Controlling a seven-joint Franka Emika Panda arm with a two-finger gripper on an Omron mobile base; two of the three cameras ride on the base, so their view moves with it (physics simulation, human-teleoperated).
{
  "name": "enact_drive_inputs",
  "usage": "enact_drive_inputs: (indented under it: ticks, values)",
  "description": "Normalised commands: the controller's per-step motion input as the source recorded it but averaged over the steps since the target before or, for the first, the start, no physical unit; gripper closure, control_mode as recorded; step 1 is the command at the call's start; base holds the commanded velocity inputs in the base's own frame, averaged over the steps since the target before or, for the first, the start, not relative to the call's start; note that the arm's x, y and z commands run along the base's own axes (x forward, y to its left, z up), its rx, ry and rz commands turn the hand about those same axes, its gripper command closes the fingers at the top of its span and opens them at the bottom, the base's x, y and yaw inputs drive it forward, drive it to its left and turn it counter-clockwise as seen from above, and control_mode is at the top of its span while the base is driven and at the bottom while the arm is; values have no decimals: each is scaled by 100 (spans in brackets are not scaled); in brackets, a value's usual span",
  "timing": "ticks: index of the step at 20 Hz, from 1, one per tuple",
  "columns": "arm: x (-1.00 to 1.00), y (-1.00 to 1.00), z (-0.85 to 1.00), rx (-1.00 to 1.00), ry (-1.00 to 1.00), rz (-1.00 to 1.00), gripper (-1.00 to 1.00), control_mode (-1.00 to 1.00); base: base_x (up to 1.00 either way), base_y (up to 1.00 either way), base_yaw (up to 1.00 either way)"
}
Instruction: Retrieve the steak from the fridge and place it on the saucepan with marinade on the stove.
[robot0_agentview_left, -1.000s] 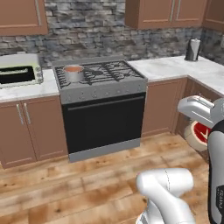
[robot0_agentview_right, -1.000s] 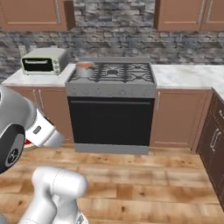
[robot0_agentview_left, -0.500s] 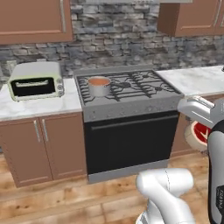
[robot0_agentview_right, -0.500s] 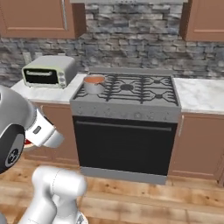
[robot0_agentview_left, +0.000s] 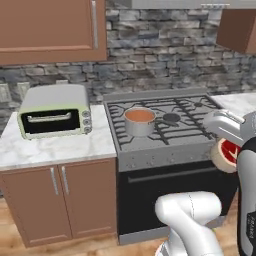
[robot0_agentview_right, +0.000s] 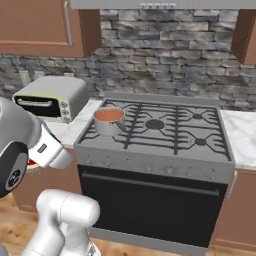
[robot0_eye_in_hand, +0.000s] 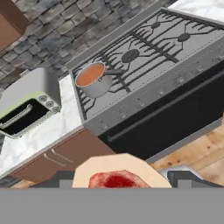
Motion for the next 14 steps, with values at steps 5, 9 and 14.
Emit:
enact_drive_inputs:
  ticks: [5,9,14]
  values:
    - [0,0,0,0,0,0,100,100,100,4,3]
    - [0,0,0,0,0,0,100,100,100,5,0]
    - [0,0,0,0,0,0,100,100,100,22,0]
